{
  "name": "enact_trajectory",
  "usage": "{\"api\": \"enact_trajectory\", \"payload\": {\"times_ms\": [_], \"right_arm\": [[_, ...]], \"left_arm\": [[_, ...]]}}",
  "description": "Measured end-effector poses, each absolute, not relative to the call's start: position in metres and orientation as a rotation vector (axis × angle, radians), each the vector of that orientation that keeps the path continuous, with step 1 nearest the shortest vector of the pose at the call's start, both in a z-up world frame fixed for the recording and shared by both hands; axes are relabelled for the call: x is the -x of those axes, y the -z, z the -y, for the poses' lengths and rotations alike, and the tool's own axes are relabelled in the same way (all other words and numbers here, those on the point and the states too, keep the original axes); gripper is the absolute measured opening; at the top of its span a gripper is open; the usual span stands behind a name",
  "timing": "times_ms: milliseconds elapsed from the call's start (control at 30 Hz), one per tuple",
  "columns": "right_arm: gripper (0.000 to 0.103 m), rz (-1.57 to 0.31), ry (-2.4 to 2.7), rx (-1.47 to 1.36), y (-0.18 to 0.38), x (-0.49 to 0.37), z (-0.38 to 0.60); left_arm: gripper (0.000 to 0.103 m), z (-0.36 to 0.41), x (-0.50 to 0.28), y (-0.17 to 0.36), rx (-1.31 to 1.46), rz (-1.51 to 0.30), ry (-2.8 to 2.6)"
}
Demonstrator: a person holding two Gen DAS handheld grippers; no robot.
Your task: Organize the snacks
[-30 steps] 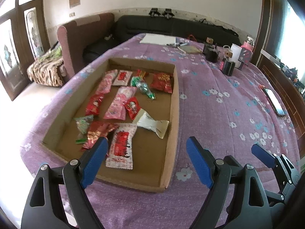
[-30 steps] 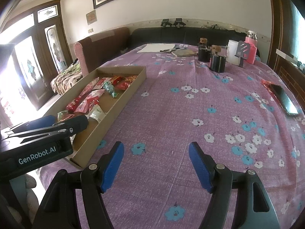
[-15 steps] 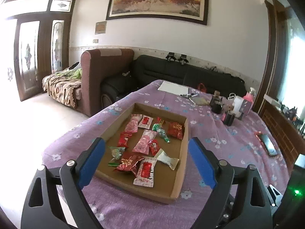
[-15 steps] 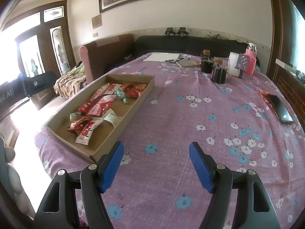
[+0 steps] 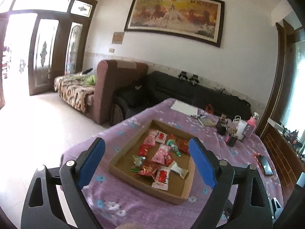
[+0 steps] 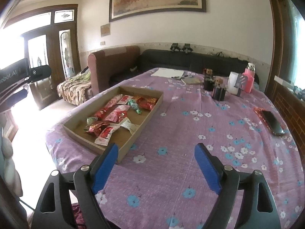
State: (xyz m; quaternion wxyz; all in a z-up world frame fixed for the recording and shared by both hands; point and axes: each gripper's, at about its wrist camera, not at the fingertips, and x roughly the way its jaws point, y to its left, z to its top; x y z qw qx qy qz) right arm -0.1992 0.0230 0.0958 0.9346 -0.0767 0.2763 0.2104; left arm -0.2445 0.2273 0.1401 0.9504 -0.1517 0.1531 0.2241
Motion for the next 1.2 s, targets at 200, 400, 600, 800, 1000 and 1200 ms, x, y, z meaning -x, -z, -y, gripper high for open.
{"api": "enact_trajectory", "payload": {"times_ms": [200,400,600,800,1000,1200], "right_arm": [[0.089,-0.525,-0.444,0.184,-0.105,0.217,-0.030],[0.089,-0.502,-0.461,0.224,-0.107,0.233,-0.040],[0.089,-0.504,-0.471,0.230,-0.105,0.238,-0.043],[0.089,-0.560,-0.478,0.219,-0.095,0.227,-0.050],[0.089,-0.592,-0.495,0.240,-0.084,0.223,-0.062],[0.089,-0.611,-0.505,0.259,-0.078,0.218,-0.072]], "left_arm": [[0.103,-0.221,0.269,-0.150,0.220,-0.226,-0.486],[0.103,-0.222,0.257,-0.142,0.235,-0.326,-0.431],[0.103,-0.220,0.233,-0.118,0.236,-0.495,-0.406],[0.103,-0.220,0.221,-0.092,0.239,-0.612,-0.401],[0.103,-0.227,0.212,-0.077,0.265,-0.679,-0.387],[0.103,-0.234,0.205,-0.068,0.271,-0.713,-0.392]]}}
